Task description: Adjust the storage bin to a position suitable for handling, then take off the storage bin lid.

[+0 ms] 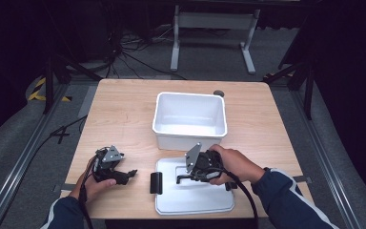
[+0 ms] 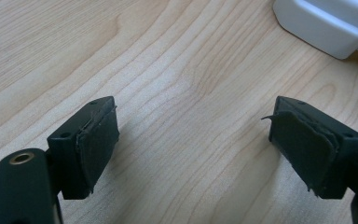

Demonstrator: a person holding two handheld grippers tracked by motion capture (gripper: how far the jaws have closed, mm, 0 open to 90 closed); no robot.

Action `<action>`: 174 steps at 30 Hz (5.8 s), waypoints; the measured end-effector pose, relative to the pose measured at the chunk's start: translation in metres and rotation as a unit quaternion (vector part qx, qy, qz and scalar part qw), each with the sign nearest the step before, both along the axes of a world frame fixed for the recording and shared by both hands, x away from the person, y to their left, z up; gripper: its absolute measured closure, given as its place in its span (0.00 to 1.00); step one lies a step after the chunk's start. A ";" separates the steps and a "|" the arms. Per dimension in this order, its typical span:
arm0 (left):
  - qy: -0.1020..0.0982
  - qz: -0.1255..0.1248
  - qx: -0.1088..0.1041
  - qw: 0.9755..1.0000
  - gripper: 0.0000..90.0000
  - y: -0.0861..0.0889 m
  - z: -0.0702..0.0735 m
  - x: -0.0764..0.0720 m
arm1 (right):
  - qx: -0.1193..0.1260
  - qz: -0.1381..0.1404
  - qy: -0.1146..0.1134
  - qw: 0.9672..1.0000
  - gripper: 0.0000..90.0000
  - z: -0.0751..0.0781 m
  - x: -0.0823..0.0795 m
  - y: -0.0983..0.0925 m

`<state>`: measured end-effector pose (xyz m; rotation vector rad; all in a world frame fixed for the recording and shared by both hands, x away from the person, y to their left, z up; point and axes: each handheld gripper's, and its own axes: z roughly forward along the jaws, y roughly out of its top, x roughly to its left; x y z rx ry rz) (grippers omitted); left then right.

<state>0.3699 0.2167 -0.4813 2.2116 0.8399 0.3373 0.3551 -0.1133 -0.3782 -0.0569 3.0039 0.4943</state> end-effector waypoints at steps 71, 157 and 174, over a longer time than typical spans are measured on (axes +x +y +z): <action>0.002 -0.002 0.002 1.000 0.16 -0.001 0.000 0.002 | 0.137 -0.243 -0.136 0.951 0.42 -0.009 -0.002 -0.179; 0.002 -0.007 0.004 1.000 0.15 -0.002 0.000 0.003 | 0.241 -0.428 -0.079 0.868 0.22 -0.089 0.008 -0.264; 0.001 -0.009 0.006 1.000 0.14 -0.003 0.000 0.005 | 0.237 -0.432 -0.083 0.866 0.19 -0.089 0.008 -0.264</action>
